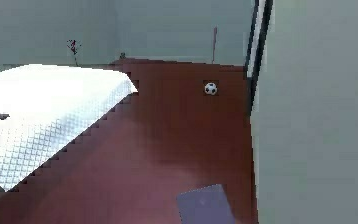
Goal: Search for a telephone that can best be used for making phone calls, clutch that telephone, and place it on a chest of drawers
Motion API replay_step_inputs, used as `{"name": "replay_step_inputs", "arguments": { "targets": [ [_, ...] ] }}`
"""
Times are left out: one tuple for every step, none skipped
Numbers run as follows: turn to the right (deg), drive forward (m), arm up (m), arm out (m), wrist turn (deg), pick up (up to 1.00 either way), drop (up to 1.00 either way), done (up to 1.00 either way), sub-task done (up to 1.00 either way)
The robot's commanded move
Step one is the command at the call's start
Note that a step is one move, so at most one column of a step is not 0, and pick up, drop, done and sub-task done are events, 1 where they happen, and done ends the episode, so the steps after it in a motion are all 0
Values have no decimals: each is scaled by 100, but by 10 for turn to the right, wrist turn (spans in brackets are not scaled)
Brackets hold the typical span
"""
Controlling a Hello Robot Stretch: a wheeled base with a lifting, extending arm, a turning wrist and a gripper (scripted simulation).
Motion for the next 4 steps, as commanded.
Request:
{"name": "replay_step_inputs", "arguments": {
  "targets": [
    [-450, 0, 0, 0, 0, 0, 0, 0, 0],
    [-150, 0, 0, 0, 0, 0, 0, 0, 0],
    [0, 30, 0, 0, 0, 0, 0, 0, 0],
    [450, 0, 0, 0, 0, 0, 0, 0, 0]
  ]
}}
